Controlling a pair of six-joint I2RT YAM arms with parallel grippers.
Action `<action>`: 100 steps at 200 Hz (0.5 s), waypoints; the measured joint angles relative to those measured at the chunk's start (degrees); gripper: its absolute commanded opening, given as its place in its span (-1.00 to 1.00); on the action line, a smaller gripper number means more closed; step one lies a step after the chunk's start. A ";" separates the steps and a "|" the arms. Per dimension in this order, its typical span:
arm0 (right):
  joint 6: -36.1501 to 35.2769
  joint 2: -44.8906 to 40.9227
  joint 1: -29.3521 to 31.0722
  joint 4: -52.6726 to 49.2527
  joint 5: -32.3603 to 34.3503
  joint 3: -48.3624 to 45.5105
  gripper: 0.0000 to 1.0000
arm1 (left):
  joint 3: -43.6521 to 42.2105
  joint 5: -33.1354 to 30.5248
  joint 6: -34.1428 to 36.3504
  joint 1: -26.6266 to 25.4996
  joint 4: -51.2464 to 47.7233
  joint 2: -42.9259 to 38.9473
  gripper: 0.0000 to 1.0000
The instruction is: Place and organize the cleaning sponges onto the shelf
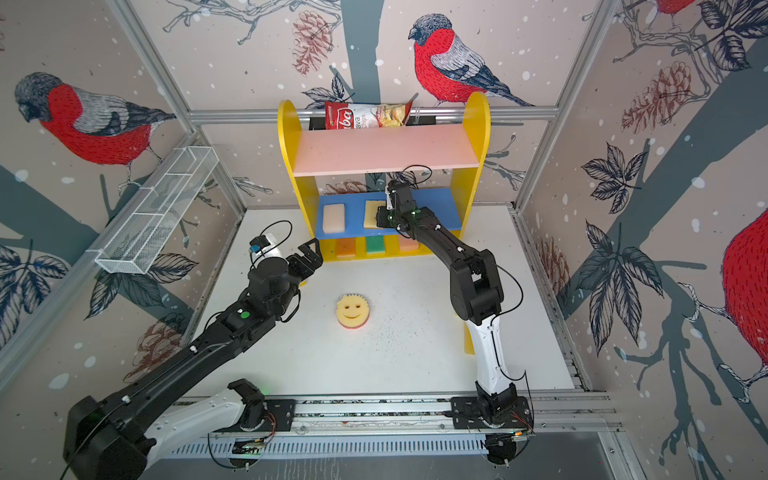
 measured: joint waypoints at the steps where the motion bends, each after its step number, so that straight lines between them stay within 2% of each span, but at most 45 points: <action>1: -0.04 -0.02 0.00 -0.02 -0.04 0.00 -0.33 | 0.00 -0.02 0.00 0.00 -0.02 -0.02 0.92; 29: -1.68 -0.13 0.11 -0.31 -0.24 0.00 -0.26 | -0.04 -0.11 -0.04 0.00 -0.11 -0.48 0.92; 44: -2.23 -0.15 0.09 -0.81 -0.24 0.31 -0.14 | -0.04 -0.11 -0.04 0.00 -0.24 -0.48 0.93; 100: -2.99 -0.24 0.11 -3.17 -0.42 2.67 -0.05 | -0.04 -0.09 -0.04 0.00 -0.50 -0.28 0.92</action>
